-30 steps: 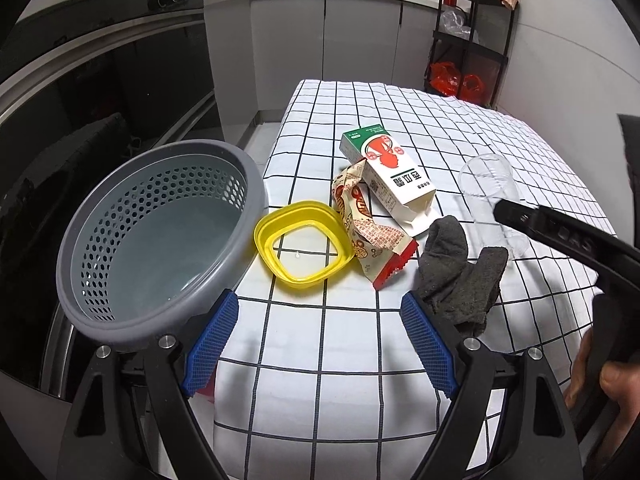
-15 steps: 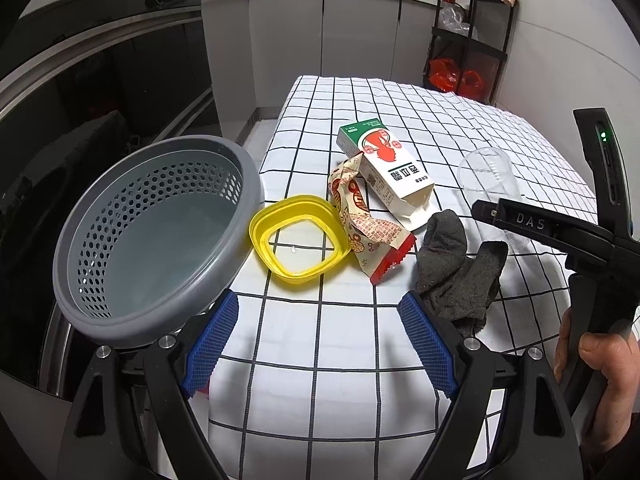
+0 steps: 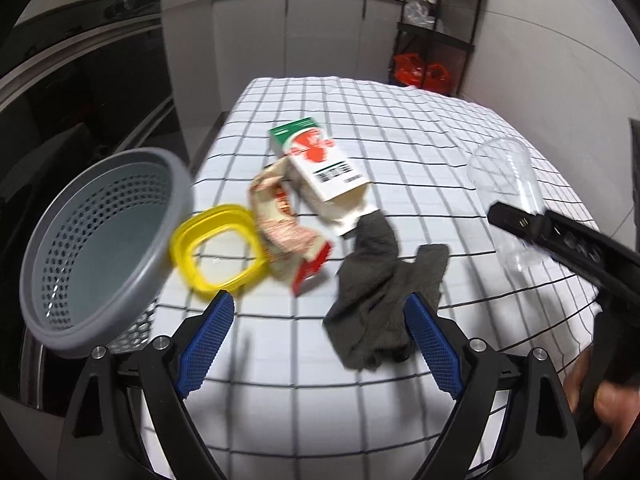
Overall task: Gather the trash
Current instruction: 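Close the right tool on the clear plastic cup while the left tool grasps the grey cloth, then carry the held cup and cloth over the grey wastebasket with both tools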
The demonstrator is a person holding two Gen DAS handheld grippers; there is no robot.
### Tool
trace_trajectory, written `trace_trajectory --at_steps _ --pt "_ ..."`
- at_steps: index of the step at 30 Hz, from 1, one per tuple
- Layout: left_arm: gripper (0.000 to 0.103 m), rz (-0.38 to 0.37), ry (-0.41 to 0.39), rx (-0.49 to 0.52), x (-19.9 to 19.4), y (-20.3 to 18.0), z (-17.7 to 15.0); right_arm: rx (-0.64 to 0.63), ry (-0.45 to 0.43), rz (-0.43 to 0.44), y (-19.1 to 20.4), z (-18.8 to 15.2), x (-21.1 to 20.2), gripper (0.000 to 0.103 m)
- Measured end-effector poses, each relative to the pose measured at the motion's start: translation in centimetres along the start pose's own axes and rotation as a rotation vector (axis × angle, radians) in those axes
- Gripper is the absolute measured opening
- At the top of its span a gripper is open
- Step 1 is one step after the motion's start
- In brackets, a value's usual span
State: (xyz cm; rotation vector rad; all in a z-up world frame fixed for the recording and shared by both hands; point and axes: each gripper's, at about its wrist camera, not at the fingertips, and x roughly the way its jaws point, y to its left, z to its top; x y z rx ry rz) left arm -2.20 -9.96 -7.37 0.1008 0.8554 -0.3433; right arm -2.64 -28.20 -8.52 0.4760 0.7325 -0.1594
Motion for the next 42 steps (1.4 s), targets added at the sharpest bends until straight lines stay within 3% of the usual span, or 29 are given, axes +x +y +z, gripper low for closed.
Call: trace_trajectory --at_steps 9,17,19,23,25,30,35,42 --pt "0.09 -0.044 0.03 0.015 1.9 -2.1 0.2 0.048 -0.011 -0.019 -2.7 -1.9 -2.7 0.051" --pt "0.091 -0.102 0.08 0.014 3.4 -3.4 -0.1 0.044 -0.016 -0.014 -2.6 -2.3 -3.1 0.051" --pt "0.087 -0.127 0.097 0.003 3.9 -3.5 -0.2 0.039 -0.022 -0.017 -2.6 -2.4 -3.3 0.051" --pt "0.063 -0.176 0.107 0.014 4.1 -4.3 -0.4 0.043 -0.032 -0.019 -2.9 -2.4 -3.6 0.051" --pt "0.056 -0.185 0.104 0.025 4.0 -4.7 -0.4 0.046 -0.032 -0.018 -3.0 -2.4 -3.8 0.051" --pt "0.024 -0.207 0.066 0.043 2.4 -4.7 -0.4 0.047 -0.028 -0.015 -2.9 -2.7 -3.9 0.051" --pt "0.016 -0.2 0.051 0.022 1.2 -3.3 -0.2 0.037 -0.033 -0.006 -2.4 -2.8 -4.4 0.051" --pt "0.015 -0.175 -0.018 -0.007 -1.8 -0.3 1.1 0.01 -0.04 0.021 -0.5 -2.6 -5.0 0.051"
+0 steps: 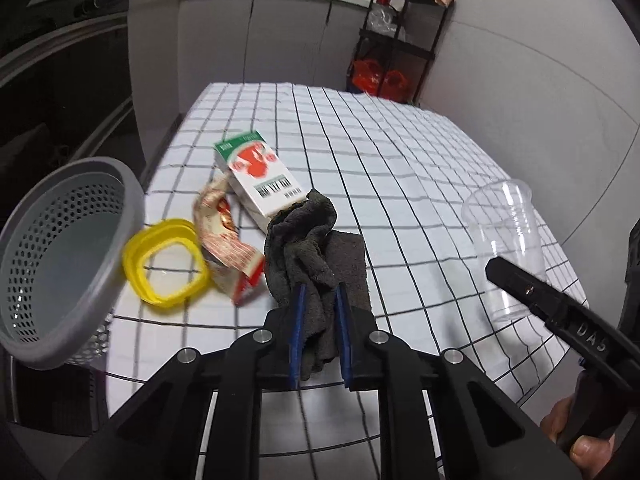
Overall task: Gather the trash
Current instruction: 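Carry the held cup and cloth over the grey wastebasket with both tools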
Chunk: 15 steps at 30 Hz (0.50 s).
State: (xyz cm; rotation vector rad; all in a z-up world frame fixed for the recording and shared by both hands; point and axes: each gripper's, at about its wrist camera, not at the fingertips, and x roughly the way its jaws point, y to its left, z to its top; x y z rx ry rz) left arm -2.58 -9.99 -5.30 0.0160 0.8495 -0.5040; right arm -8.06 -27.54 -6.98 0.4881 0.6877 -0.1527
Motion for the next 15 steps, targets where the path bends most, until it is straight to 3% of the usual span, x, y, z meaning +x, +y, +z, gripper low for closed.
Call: trace_trajectory --at_steps 6,15 --pt "0.015 0.042 -0.082 -0.022 -3.8 2.8 1.7 -0.049 -0.006 0.047 2.9 0.3 -0.3 0.051" --pt "0.015 0.195 -0.17 -0.089 -7.6 10.3 3.7 -0.151 0.016 0.172 9.6 1.0 1.6 0.051"
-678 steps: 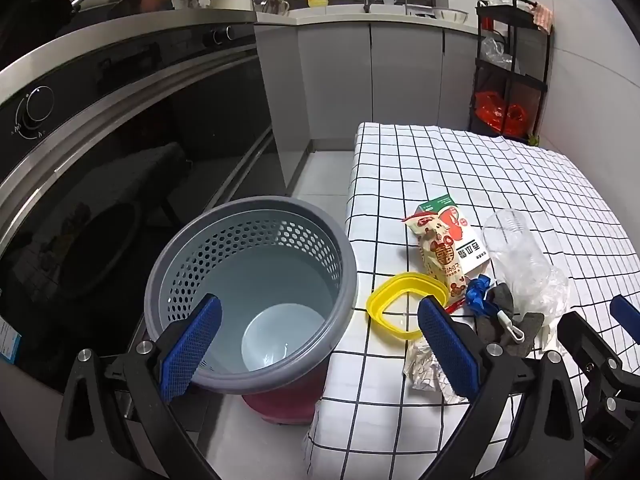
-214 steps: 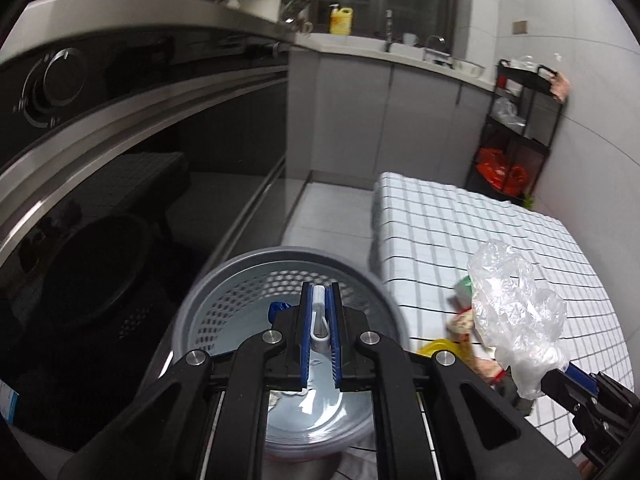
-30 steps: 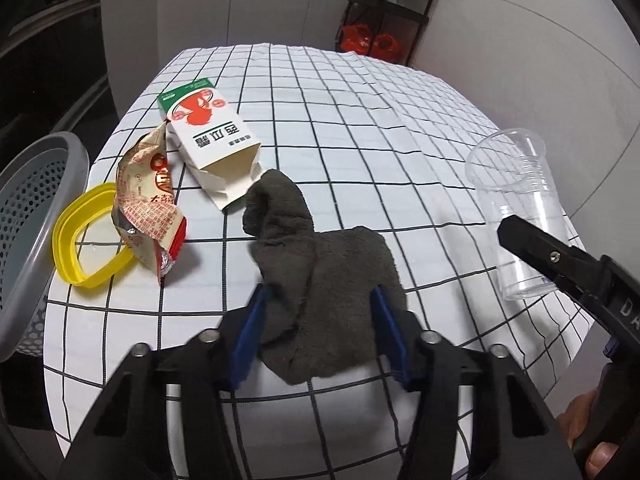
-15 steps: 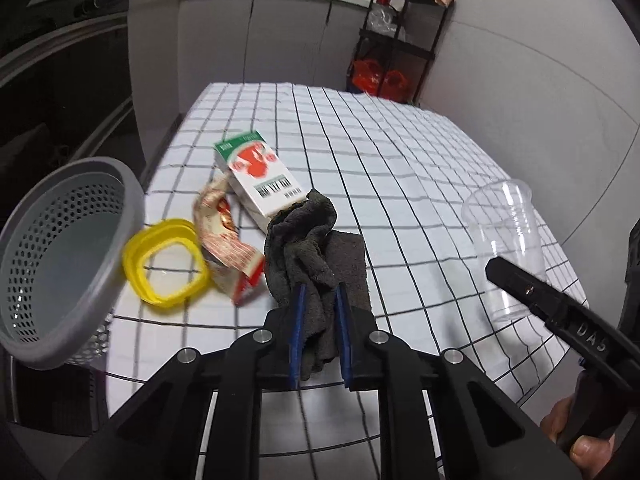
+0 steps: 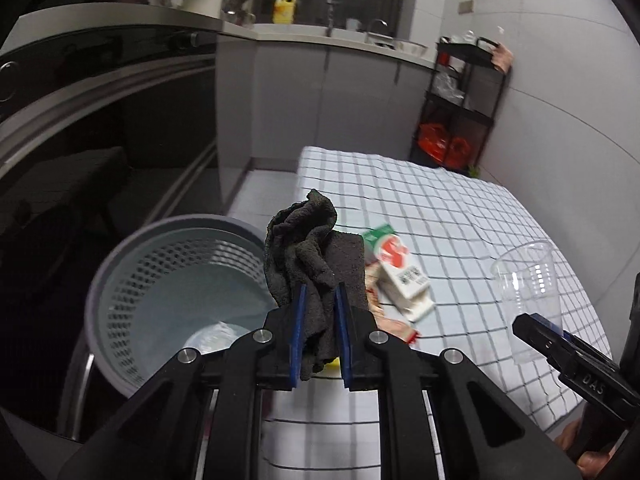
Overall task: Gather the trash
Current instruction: 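Carry the held cup and cloth over the grey wastebasket with both tools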
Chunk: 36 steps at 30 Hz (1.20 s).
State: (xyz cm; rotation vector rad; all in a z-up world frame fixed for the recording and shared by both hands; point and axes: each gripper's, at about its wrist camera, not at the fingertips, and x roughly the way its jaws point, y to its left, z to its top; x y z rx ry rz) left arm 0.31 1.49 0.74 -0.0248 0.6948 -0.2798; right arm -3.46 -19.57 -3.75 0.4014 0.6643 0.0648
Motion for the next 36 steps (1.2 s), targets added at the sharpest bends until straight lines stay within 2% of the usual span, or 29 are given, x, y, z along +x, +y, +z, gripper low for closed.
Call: trace_trajectory --at_steps 11,19,29,36 --pt "0.015 0.128 0.002 -0.065 0.7 6.3 0.5 -0.15 0.079 0.159 8.5 1.5 6.2 0.051" --pt "0.015 0.186 0.043 -0.094 2.2 9.1 -0.6 -0.221 0.16 0.236 13.6 0.7 10.5 0.051" --pt "0.015 0.216 0.096 -0.126 3.7 11.4 -1.5 -0.259 0.225 0.251 15.9 0.1 13.8 0.051" --pt "0.015 0.247 0.093 -0.121 3.9 11.6 -1.4 -0.287 0.223 0.258 16.4 0.3 15.1 0.051"
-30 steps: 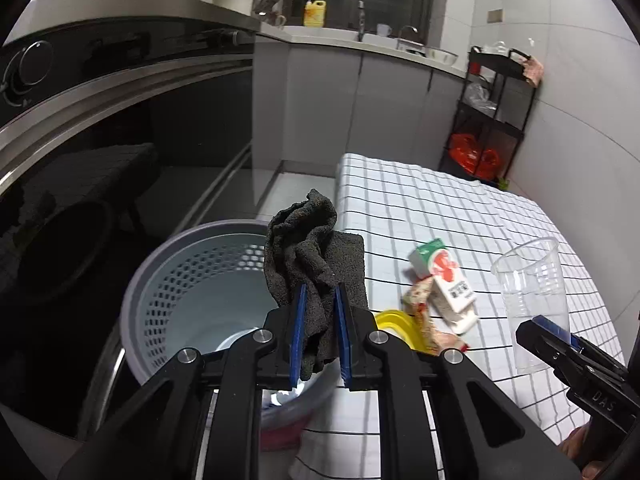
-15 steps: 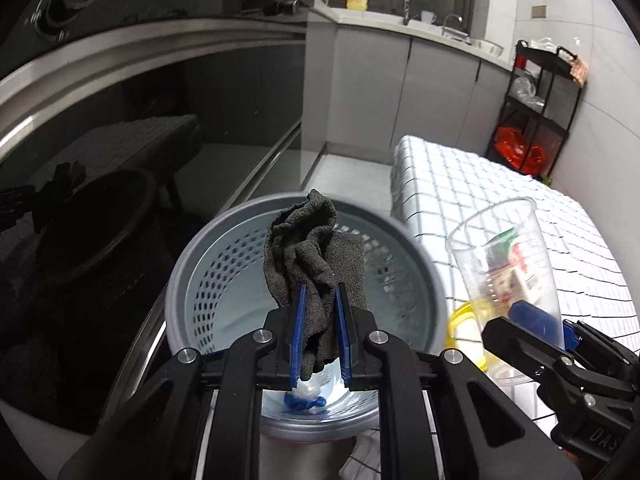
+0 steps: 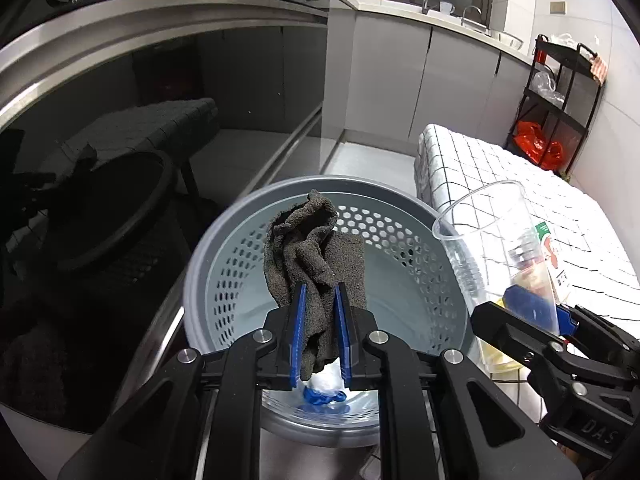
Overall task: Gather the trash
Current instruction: 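Carry the held cup and cloth over the grey wastebasket with both tools, then open both tools to drop the cup and cloth into the wastebasket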
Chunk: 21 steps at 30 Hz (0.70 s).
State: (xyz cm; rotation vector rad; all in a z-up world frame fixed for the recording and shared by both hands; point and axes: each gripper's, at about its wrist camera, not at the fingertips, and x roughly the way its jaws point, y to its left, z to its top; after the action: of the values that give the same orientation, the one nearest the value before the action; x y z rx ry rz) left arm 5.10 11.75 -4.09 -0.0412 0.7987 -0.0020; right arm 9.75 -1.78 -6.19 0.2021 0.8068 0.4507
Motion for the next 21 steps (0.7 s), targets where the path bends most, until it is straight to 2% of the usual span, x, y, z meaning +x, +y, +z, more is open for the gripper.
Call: trace_trajectory --at_steps 21 --pt "0.017 0.085 0.02 0.013 0.9 0.9 0.5 -0.026 0.036 -0.011 -0.7 1.1 2.2 0.054"
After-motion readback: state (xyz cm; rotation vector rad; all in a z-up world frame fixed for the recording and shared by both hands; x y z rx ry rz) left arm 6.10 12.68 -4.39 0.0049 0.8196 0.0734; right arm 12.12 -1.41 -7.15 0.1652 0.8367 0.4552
